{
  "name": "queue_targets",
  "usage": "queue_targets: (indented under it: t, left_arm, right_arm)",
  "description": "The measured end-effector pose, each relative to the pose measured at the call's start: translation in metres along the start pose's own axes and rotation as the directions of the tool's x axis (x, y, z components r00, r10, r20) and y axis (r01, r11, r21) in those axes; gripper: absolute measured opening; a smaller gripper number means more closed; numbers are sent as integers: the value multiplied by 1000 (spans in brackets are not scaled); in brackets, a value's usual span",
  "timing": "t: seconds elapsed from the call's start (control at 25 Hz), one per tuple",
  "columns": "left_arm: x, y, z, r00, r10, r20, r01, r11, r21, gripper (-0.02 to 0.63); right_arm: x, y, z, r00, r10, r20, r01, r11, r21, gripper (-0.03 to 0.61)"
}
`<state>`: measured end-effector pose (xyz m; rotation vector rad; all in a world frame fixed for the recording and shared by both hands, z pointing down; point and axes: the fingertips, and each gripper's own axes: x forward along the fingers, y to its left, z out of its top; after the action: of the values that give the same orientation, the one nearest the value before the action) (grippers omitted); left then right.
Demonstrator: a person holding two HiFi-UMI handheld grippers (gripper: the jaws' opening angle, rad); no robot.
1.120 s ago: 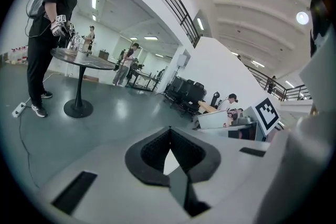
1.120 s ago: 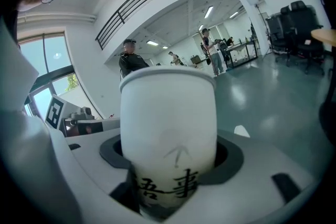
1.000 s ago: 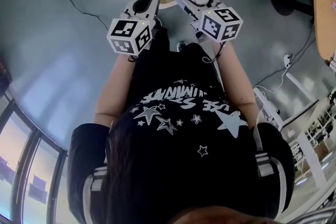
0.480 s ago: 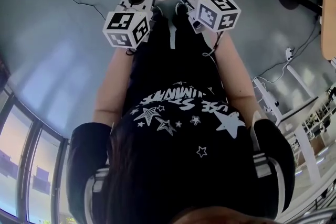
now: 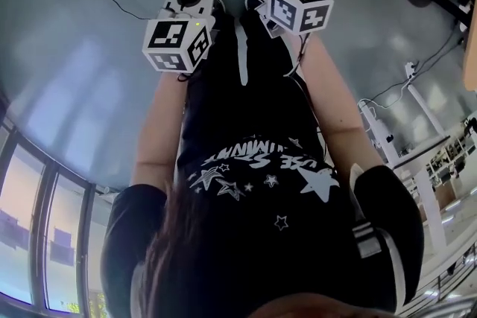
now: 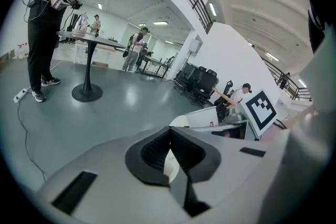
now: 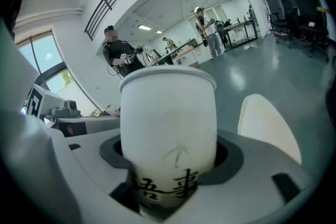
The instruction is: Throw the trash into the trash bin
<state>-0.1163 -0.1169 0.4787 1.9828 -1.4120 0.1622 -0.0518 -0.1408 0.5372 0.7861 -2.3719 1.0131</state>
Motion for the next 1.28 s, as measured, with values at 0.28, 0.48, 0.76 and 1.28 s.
queue_targets:
  t: [0.28, 0.48, 0.76, 1.28]
  left_arm:
    - [31, 17, -19, 999, 36, -22, -36, 999, -24, 11]
    - [49, 33, -35, 998, 48, -42, -50, 998, -34, 11]
    - [75, 54, -65, 993, 80, -88, -85, 994, -63, 11]
    - [118, 105, -144, 958, 209, -196, -245, 952, -183, 11]
  right_arm:
    - [28, -25, -20, 999, 7, -45, -6, 1000, 24, 321]
    - [46, -38, -33, 996, 6, -86, -4, 1000, 26, 321]
    - [64, -59, -54, 989, 24, -147, -18, 999, 37, 321]
    - [105, -101, -109, 970, 10, -244, -2, 999, 33, 321]
